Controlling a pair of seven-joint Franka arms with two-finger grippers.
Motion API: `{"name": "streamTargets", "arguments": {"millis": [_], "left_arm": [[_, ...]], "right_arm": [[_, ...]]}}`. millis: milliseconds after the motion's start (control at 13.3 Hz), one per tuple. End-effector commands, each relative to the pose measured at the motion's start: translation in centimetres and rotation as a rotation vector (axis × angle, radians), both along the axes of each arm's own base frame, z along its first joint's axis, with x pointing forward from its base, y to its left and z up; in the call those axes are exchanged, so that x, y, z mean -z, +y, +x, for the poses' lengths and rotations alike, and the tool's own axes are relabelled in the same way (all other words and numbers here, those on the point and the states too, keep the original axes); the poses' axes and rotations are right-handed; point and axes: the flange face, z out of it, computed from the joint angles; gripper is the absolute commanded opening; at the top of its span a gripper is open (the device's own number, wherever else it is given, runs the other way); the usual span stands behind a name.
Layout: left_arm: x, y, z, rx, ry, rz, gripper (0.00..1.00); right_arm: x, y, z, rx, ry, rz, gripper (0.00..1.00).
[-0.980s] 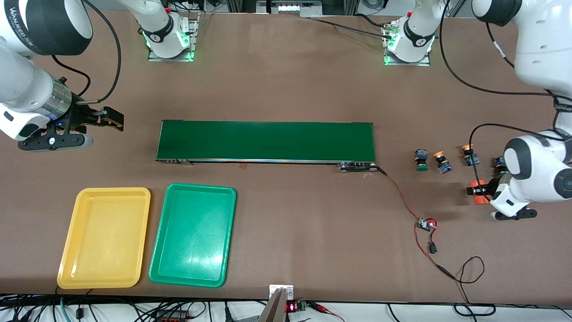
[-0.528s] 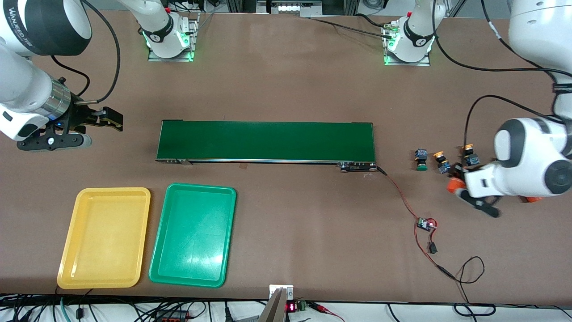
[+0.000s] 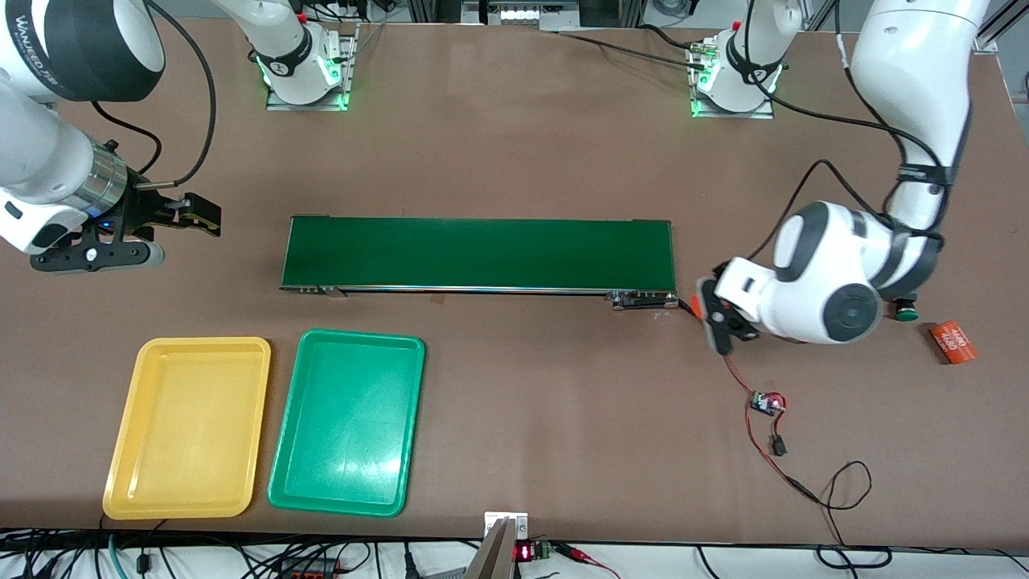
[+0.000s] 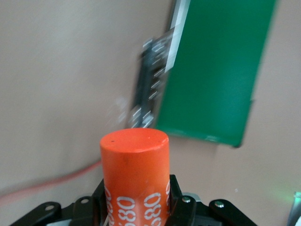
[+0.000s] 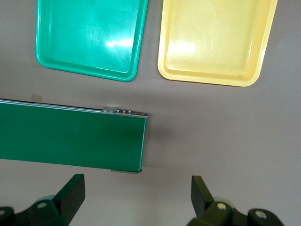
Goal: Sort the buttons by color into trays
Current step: 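Carry the orange cylinder onto the conveyor belt and open the left gripper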
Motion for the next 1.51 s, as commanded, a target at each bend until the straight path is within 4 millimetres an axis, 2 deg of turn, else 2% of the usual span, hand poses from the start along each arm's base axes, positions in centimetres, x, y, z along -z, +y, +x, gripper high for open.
{"name": "streamTargets", "arguments": {"millis": [0, 75, 151, 302, 377, 603, 754, 829, 905, 1055, 1206, 1282, 1432], "left_arm": [[-0.8, -6.6, -4.1, 0.225, -0.020, 0.032, 0.15], [-0.7, -9.0, -5.9, 0.281, -0.024, 0.064, 0.15], [-0.7, -10.5, -7.7, 0.295, -0.027, 0.092, 0.15], [0.5, -12.0, -10.5, 0.300, -0.071, 0.126, 0.15], [1.2, -12.5, -11.1, 0.311, -0.110, 0.138, 0.16], [3.6, -13.6, -11.3, 0.286, -0.151, 0.161, 0.21], [4.4, -14.7, -12.8, 0.247, -0.142, 0.204, 0.36], [4.2, -14.8, -12.6, 0.244, -0.152, 0.211, 0.95], [4.0, -14.9, -12.5, 0.242, -0.157, 0.212, 1.00], [3.3, -14.6, -12.3, 0.238, -0.165, 0.213, 1.00], [0.9, -13.7, -11.2, 0.216, -0.162, 0.239, 1.00], [-1.0, -12.6, -9.9, 0.176, -0.149, 0.266, 1.00], [-4.1, -9.2, -6.6, 0.039, -0.132, 0.293, 1.00]], "right_arm": [[-0.2, -0.3, -0.1, 0.000, 0.004, 0.011, 1.00], [-0.1, -0.3, -0.1, 0.000, 0.006, 0.011, 1.00], [-0.1, -0.5, -0.1, 0.003, 0.004, 0.011, 1.00], [0.0, -0.6, 0.0, 0.005, 0.004, 0.011, 1.00], [0.0, -0.6, 0.0, 0.005, 0.003, 0.011, 1.00], [0.0, -0.7, 0.0, 0.008, 0.002, 0.011, 1.00], [0.0, -0.7, 0.0, 0.009, 0.002, 0.011, 1.00], [0.0, -0.7, 0.1, 0.009, 0.001, 0.011, 1.00], [0.0, -0.7, 0.1, 0.009, 0.001, 0.011, 1.00], [0.0, -0.7, 0.1, 0.009, 0.001, 0.011, 1.00], [0.0, -0.7, 0.1, 0.009, 0.001, 0.013, 1.00], [0.0, -0.7, 0.1, 0.009, 0.001, 0.013, 1.00], [0.0, -0.7, 0.1, 0.011, 0.000, 0.013, 1.00]]}}
